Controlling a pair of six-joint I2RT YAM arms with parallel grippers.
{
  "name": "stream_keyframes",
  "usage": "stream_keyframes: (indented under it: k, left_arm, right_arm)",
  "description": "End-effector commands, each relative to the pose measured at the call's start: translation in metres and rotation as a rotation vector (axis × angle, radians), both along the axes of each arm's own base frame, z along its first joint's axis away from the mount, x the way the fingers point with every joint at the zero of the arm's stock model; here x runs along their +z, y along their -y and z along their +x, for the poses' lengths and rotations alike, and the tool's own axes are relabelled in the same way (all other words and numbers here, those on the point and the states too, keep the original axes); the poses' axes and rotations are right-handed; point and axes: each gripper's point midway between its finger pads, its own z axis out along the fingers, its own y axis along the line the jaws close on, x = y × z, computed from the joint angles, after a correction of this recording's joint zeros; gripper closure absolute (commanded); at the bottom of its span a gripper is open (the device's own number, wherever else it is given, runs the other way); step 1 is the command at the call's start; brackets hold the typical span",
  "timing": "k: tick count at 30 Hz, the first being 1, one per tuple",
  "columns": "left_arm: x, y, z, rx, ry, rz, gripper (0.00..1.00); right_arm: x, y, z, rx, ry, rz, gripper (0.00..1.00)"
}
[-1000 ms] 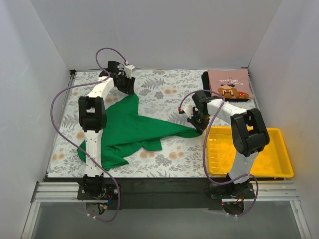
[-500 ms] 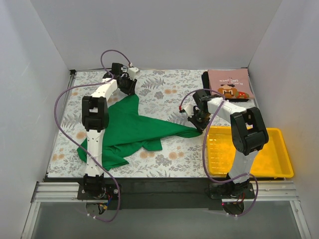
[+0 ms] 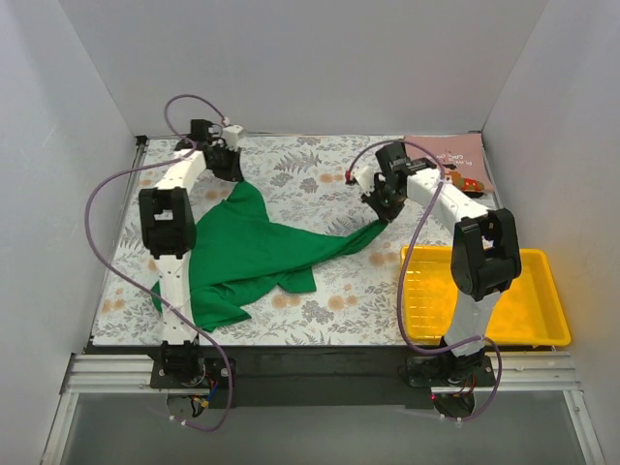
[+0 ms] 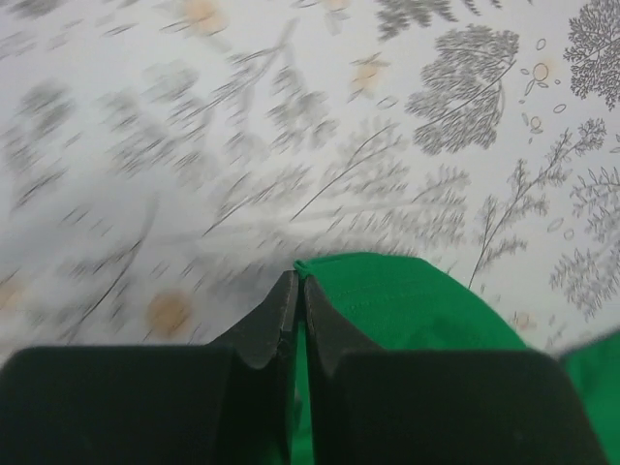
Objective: Fold and stack the t-shirts
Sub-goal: Flatten the tshirt out
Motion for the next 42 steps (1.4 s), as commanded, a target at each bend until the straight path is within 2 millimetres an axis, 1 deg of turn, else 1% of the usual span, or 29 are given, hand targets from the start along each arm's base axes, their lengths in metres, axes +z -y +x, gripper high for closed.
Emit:
stream_keyframes:
  k: [1,2,3,4,5,6,7,9,11,13,14,15,16,17,18,19,21,22,23,25,26,27,32,35,36,37,39,41,42]
  left_arm:
    - [0.171,-0.084,-0.003,0.176,0.281,-0.122,1.00]
    - [0.179,-0.096,-0.008,0.200,0.298,-0.126,1.00]
    - [0.198,-0.120,-0.013,0.240,0.340,-0.125,1.00]
    - [0.230,-0.132,-0.021,0.255,0.410,-0.123,1.00]
    - [0.247,-0.139,-0.026,0.272,0.439,-0.149,1.00]
    - [0.261,-0.163,-0.033,0.318,0.471,-0.154,1.00]
    - [0.280,-0.172,-0.036,0.324,0.522,-0.163,1.00]
    - [0.319,-0.192,-0.053,0.358,0.600,-0.180,1.00]
    - [0.357,-0.198,-0.069,0.371,0.682,-0.196,1.00]
    - [0.385,-0.208,-0.083,0.385,0.754,-0.203,1.00]
    - [0.395,-0.210,-0.090,0.392,0.779,-0.208,1.00]
    - [0.419,-0.210,-0.108,0.405,0.827,-0.222,1.00]
    - [0.428,-0.211,-0.115,0.407,0.862,-0.221,1.00]
    - [0.439,-0.210,-0.125,0.413,0.892,-0.218,1.00]
    - [0.461,-0.207,-0.146,0.423,0.945,-0.211,1.00]
    - [0.466,-0.205,-0.155,0.427,0.975,-0.207,1.00]
    - [0.483,-0.203,-0.176,0.447,1.036,-0.180,1.00]
    - [0.509,-0.195,-0.200,0.465,1.125,-0.133,1.00]
    - [0.507,-0.197,-0.206,0.498,1.140,-0.113,1.00]
    - [0.527,-0.194,-0.231,0.536,1.234,-0.063,1.00]
    - [0.546,-0.192,-0.255,0.592,1.313,-0.021,1.00]
    - [0.549,-0.192,-0.264,0.618,1.339,-0.006,1.00]
    - [0.600,-0.181,-0.325,0.733,1.519,0.021,1.00]
    - [0.631,-0.173,-0.351,0.757,1.606,0.025,1.00]
    - [0.637,-0.177,-0.351,0.772,1.617,0.030,1.00]
    - [0.655,-0.171,-0.365,0.770,1.665,0.037,1.00]
    - [0.664,-0.179,-0.359,0.793,1.673,0.055,1.00]
    - [0.681,-0.176,-0.365,0.779,1.715,0.074,1.00]
    - [0.681,-0.181,-0.356,0.776,1.707,0.085,1.00]
  right_arm:
    - [0.084,-0.020,0.059,-0.008,0.249,0.098,0.99]
    - [0.097,-0.025,0.069,-0.007,0.287,0.114,0.99]
    - [0.116,-0.031,0.079,-0.010,0.334,0.138,0.99]
    - [0.149,-0.036,0.095,-0.013,0.418,0.170,0.99]
    - [0.166,-0.041,0.106,-0.015,0.468,0.190,0.99]
    - [0.182,-0.042,0.114,-0.018,0.513,0.198,0.99]
    - [0.218,-0.046,0.124,-0.020,0.598,0.227,0.99]
    - [0.245,-0.046,0.135,-0.036,0.677,0.237,0.99]
    - [0.287,-0.045,0.140,-0.053,0.792,0.269,0.99]
    - [0.312,-0.043,0.139,-0.074,0.868,0.290,0.99]
    - [0.337,-0.036,0.134,-0.098,0.945,0.305,0.99]
    - [0.349,-0.033,0.131,-0.113,0.985,0.308,0.99]
    - [0.361,-0.030,0.126,-0.122,1.021,0.320,0.99]
    - [0.393,-0.024,0.113,-0.130,1.108,0.353,0.99]
    - [0.391,-0.023,0.109,-0.133,1.117,0.350,0.99]
    - [0.418,-0.017,0.092,-0.134,1.189,0.380,0.99]
    - [0.423,-0.013,0.079,-0.127,1.214,0.384,0.99]
    - [0.430,-0.011,0.071,-0.124,1.233,0.393,0.99]
    - [0.451,-0.003,0.053,-0.128,1.284,0.417,0.99]
    - [0.452,0.002,0.038,-0.124,1.298,0.423,0.99]
    - [0.471,0.010,0.017,-0.126,1.353,0.445,0.99]
    - [0.476,0.014,0.009,-0.127,1.370,0.452,0.99]
    - [0.515,0.033,-0.050,-0.092,1.498,0.505,0.99]
    - [0.541,0.044,-0.076,-0.078,1.583,0.517,0.99]
    - [0.547,0.048,-0.081,-0.082,1.605,0.514,0.99]
    - [0.553,0.049,-0.084,-0.079,1.622,0.515,0.99]
    - [0.568,0.053,-0.091,-0.071,1.667,0.510,0.99]
    - [0.574,0.051,-0.088,-0.063,1.680,0.505,0.99]
    - [0.581,0.052,-0.090,-0.062,1.698,0.505,0.99]
